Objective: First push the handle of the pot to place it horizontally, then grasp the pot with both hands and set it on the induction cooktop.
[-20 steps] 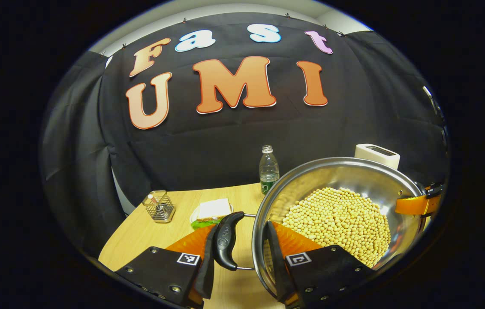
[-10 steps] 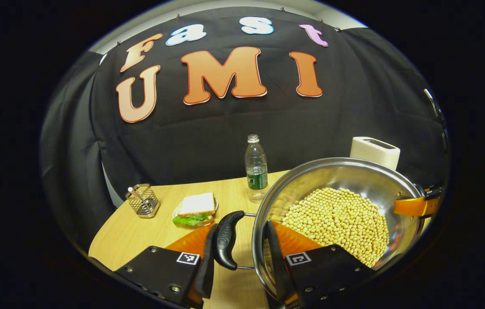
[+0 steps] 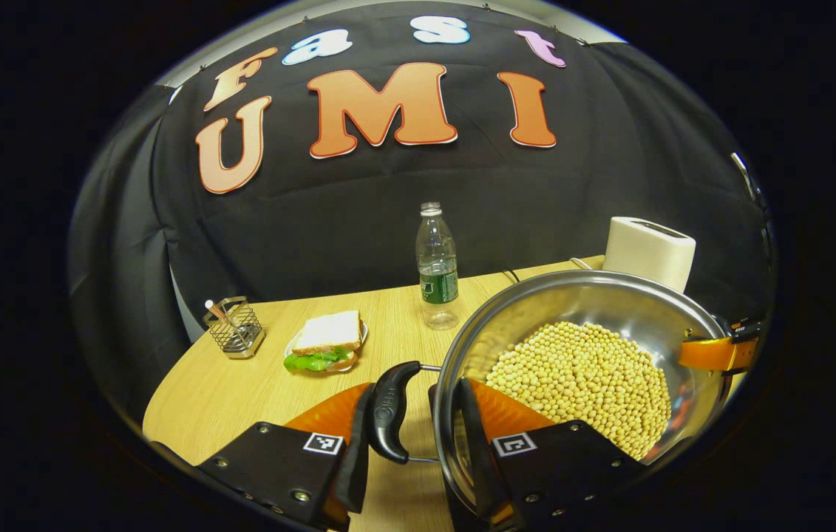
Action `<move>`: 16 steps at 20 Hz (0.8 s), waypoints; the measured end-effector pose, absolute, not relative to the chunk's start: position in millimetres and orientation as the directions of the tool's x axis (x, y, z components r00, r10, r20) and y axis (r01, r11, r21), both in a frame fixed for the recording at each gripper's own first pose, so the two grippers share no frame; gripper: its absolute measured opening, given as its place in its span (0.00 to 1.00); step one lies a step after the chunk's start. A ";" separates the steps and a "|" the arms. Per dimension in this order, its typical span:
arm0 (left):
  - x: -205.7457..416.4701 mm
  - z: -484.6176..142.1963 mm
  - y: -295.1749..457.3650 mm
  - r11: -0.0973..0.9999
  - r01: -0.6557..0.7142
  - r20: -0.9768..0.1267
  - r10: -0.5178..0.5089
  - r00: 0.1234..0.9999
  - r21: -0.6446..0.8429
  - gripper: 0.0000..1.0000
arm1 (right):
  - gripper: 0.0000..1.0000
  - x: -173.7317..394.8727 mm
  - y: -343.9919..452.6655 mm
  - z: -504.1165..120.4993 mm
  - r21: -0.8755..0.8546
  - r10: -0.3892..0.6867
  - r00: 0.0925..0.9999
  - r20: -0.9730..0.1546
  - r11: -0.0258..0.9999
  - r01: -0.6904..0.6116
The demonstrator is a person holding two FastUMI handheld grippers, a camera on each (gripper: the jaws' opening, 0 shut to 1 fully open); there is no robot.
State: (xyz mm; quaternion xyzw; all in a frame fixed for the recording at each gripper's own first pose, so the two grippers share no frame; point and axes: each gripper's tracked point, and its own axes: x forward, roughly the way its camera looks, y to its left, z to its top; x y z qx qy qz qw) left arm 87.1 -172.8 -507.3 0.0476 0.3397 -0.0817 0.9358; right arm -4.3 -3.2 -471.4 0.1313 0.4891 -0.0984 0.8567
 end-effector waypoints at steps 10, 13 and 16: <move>83.0 -518.7 -172.6 0.982 0.189 -0.667 -0.123 0.735 0.028 0.58 | 0.61 6.0 -12.8 -455.1 0.140 -0.043 0.506 -0.861 0.938 0.318; 85.7 -518.7 -173.2 0.980 0.197 -0.664 -0.122 0.738 0.039 0.58 | 0.61 6.6 -16.2 -453.1 0.138 -0.050 0.504 -0.862 0.934 0.328; 88.2 -520.2 -172.3 0.980 0.196 -0.661 -0.122 0.740 0.039 0.58 | 0.61 7.4 -13.8 -457.0 0.141 -0.052 0.509 -0.859 0.932 0.334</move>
